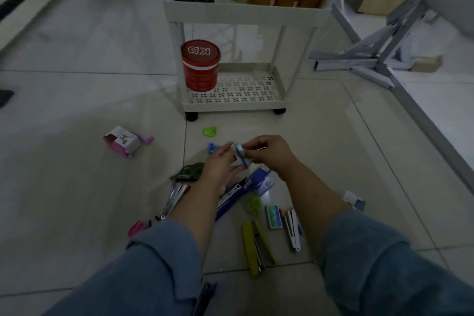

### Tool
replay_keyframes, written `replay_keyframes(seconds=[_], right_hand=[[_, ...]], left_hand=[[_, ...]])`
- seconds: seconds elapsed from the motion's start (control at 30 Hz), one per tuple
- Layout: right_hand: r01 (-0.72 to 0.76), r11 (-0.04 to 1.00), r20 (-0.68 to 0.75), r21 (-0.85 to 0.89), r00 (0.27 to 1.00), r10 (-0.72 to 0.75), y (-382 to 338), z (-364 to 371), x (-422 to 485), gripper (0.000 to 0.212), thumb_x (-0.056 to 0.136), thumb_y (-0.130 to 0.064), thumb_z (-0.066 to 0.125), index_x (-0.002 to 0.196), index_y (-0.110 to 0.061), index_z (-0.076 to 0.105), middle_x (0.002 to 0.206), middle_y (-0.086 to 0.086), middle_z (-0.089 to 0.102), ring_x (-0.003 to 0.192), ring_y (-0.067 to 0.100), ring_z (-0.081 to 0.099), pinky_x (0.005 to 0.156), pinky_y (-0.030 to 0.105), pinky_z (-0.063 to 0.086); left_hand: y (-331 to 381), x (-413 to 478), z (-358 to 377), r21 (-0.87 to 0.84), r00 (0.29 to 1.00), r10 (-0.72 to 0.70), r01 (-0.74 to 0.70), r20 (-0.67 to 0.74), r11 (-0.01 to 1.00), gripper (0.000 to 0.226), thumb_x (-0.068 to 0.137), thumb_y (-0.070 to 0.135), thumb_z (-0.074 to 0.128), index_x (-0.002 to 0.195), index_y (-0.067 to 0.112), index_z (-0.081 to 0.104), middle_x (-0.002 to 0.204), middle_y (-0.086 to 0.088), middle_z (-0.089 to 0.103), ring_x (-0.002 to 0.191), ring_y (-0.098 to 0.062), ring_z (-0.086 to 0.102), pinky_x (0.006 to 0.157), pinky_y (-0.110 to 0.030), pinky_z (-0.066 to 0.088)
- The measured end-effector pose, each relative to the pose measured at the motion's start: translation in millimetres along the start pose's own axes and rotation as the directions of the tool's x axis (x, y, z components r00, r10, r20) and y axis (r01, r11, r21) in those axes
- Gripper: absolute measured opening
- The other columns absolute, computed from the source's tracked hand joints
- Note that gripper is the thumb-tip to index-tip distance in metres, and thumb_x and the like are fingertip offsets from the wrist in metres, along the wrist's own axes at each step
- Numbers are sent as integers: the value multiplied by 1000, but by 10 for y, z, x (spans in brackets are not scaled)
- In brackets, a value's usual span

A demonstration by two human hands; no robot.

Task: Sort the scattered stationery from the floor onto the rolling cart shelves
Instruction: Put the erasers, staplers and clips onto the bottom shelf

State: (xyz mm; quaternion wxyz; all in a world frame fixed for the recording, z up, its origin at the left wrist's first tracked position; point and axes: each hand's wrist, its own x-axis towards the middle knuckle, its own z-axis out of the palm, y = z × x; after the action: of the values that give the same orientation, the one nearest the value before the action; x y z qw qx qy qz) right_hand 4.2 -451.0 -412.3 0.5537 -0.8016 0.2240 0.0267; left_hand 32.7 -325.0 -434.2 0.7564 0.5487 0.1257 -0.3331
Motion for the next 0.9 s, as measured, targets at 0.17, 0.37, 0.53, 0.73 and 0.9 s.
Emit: replay_keyframes(seconds=[0.17,0.37,0.53,0.73,0.9], right_hand=[[-79,986,113,145,992,63,-5,-46,-72,25,85,11,55,108,9,64,94,19,65,70,17,61,61,14,56],[-161,940,-9,301,985,172,149,-117,-194,17,89,1,54,103,4,63,79,13,63,64,18,60,55,22,55],[8,669,208,-743,953,219,558,-212,-338,46,70,-22,80,110,-11,60,115,9,59,102,22,56,81,28,47],[199,448,346,-872,897,275,787,-182,-479,83,65,-25,83,134,-14,37,138,8,40,123,26,42,101,34,38],[36,701,195,-713,970,148,802,-152,-497,67,70,-24,80,126,-12,47,129,8,50,117,23,49,97,31,42]], left_hand=[[-27,-57,2,42,1000,-16,17,-12,999,32,91,13,58,121,4,53,109,-12,62,84,-17,63,71,-27,57],[-51,-150,47,156,995,-101,99,6,983,38,94,8,53,131,2,46,122,-21,58,91,-29,62,73,-32,55],[-84,-179,-32,188,978,-205,208,-31,960,42,96,12,51,135,7,39,111,-19,60,80,-25,63,69,-32,55],[-127,-176,-55,231,971,-230,238,-64,943,38,100,19,39,132,-3,42,81,-10,58,69,-19,56,66,-28,47],[-119,-174,-38,229,971,-225,238,-81,944,38,102,20,35,132,-2,43,82,-8,59,68,-17,55,65,-27,45]])
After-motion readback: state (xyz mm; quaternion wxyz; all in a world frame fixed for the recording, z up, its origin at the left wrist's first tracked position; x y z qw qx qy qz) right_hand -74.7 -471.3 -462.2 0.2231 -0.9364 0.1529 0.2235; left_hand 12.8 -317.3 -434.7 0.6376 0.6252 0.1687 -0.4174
